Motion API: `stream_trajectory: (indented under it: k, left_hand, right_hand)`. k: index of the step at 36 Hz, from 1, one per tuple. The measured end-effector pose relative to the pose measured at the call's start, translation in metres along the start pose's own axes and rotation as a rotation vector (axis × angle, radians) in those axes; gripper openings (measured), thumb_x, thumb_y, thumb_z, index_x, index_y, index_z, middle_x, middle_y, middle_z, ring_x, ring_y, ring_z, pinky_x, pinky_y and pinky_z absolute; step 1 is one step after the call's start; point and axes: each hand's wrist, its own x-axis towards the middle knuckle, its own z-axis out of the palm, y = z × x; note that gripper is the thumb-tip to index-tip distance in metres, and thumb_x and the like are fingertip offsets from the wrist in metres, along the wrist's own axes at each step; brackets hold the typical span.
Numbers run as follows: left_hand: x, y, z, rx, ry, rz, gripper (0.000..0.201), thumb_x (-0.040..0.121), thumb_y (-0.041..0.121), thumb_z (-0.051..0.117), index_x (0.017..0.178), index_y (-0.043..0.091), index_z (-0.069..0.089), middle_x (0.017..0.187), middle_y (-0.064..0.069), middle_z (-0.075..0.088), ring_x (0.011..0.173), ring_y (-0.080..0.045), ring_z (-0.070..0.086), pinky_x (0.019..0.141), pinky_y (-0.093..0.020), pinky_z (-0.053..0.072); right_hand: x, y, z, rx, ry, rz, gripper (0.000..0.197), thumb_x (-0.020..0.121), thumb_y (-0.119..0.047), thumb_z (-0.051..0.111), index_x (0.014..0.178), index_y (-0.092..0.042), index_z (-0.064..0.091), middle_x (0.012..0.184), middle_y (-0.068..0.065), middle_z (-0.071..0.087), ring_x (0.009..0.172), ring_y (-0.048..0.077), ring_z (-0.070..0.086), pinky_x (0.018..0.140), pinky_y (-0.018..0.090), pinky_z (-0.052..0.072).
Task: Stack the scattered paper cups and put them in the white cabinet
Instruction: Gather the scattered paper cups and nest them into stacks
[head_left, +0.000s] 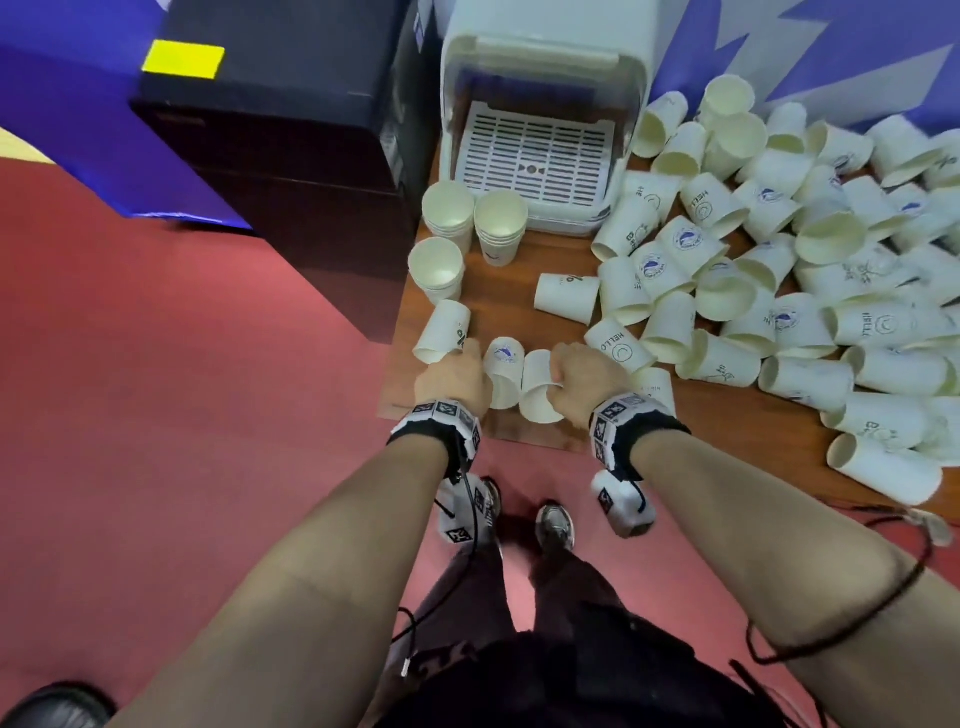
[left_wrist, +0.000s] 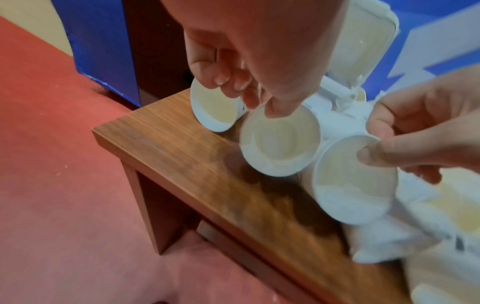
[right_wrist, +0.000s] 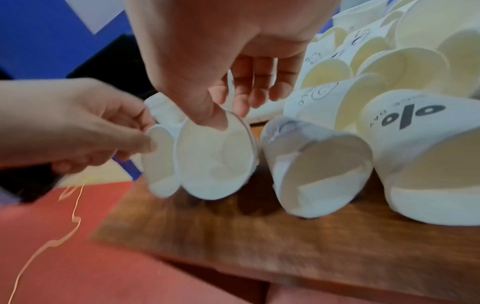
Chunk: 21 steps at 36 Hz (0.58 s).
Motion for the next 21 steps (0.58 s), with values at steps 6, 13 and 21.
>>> stream_trajectory:
  k: [6, 13, 21]
  left_hand:
    - [0.007, -0.005, -0.032, -0.268, -0.012, -0.181, 0.023, 0.085, 0.024, 0.054, 0.103, 0.011, 0.060, 0.092, -0.010, 0.060, 0.086, -0.033, 0.058, 0.067, -0.030, 0.044]
    - [0.025, 0.001, -0.051, -0.671, -0.075, -0.375, 0.020, 0.082, 0.026, 0.060, 0.094, 0.010, 0.061, 0.089, -0.008, 0.064, 0.074, -0.029, 0.058, 0.054, -0.024, 0.036]
    - [0.057, 0.021, -0.051, -0.868, 0.002, -0.543, 0.013, 0.087, 0.026, 0.060, 0.081, 0.014, 0.061, 0.092, -0.009, 0.067, 0.089, -0.029, 0.067, 0.080, -0.033, 0.054]
  right_hand:
    - [0.009, -0.002, -0.042, 0.370, 0.250, 0.195, 0.009, 0.075, -0.014, 0.060, 0.077, -0.019, 0.053, 0.075, 0.000, 0.062, 0.073, 0.022, 0.059, 0.062, 0.028, 0.042]
    - [0.029, 0.001, -0.084, 0.716, 0.421, 0.379, 0.018, 0.074, -0.012, 0.067, 0.067, -0.021, 0.052, 0.075, -0.003, 0.060, 0.078, 0.021, 0.055, 0.070, 0.024, 0.038]
    - [0.063, 0.012, -0.103, 0.819, 0.354, 0.360, 0.020, 0.070, -0.013, 0.068, 0.061, -0.021, 0.051, 0.064, -0.003, 0.058, 0.078, 0.027, 0.062, 0.073, 0.030, 0.047]
